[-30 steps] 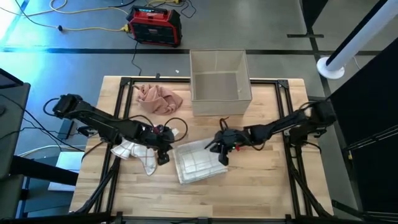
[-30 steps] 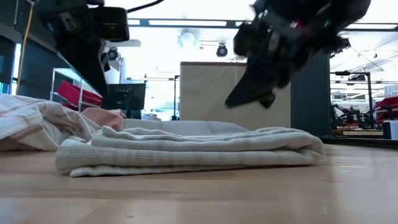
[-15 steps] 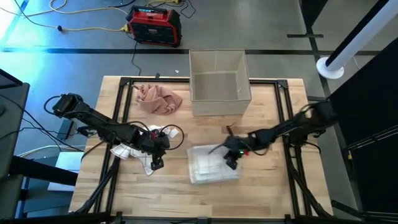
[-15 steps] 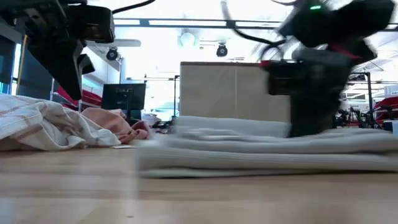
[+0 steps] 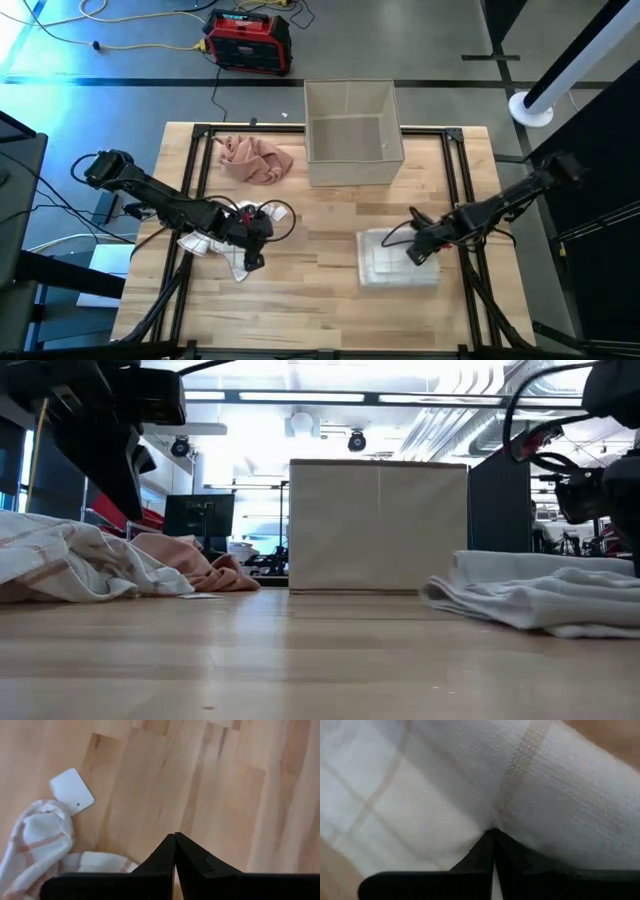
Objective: Fold towel
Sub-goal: Fold the white striped towel, then fold the white squared towel
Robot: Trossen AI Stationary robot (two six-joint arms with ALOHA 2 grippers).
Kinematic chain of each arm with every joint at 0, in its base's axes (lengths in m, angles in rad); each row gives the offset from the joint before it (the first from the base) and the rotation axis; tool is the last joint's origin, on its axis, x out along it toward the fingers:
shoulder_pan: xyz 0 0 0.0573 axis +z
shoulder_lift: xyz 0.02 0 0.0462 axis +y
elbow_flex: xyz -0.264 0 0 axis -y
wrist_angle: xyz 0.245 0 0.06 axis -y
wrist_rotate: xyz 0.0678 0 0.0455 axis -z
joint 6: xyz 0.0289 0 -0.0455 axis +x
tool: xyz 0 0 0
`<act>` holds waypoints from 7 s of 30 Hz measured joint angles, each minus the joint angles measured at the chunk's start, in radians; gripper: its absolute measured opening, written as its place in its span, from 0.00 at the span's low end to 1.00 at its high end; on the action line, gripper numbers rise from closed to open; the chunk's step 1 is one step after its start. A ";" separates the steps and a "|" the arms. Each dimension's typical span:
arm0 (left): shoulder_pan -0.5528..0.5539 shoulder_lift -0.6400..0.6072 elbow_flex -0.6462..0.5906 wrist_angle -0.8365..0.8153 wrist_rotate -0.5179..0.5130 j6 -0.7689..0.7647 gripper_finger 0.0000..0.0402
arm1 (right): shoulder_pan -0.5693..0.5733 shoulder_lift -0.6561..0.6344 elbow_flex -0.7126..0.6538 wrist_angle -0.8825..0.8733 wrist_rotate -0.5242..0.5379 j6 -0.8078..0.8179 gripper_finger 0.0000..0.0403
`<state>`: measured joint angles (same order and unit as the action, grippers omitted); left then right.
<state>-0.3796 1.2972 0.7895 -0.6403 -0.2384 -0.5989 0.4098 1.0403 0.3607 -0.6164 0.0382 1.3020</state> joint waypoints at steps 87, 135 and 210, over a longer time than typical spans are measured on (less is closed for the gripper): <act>0.928 -0.013 0.635 -0.842 0.464 0.659 0.40 | 0.002 0.144 0.819 -0.365 0.271 -0.358 0.00; 0.451 -0.110 0.021 -0.726 0.385 -0.005 0.01 | 0.016 0.152 0.818 -0.387 0.424 -0.424 0.00; 0.516 0.238 0.563 -0.802 0.195 0.054 0.22 | -0.062 0.151 0.818 -0.240 0.375 -0.619 0.00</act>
<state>0.1364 1.5354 1.3521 -1.4418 -0.0432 -0.5446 0.3473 1.1915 1.1790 -0.8561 0.4128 0.6833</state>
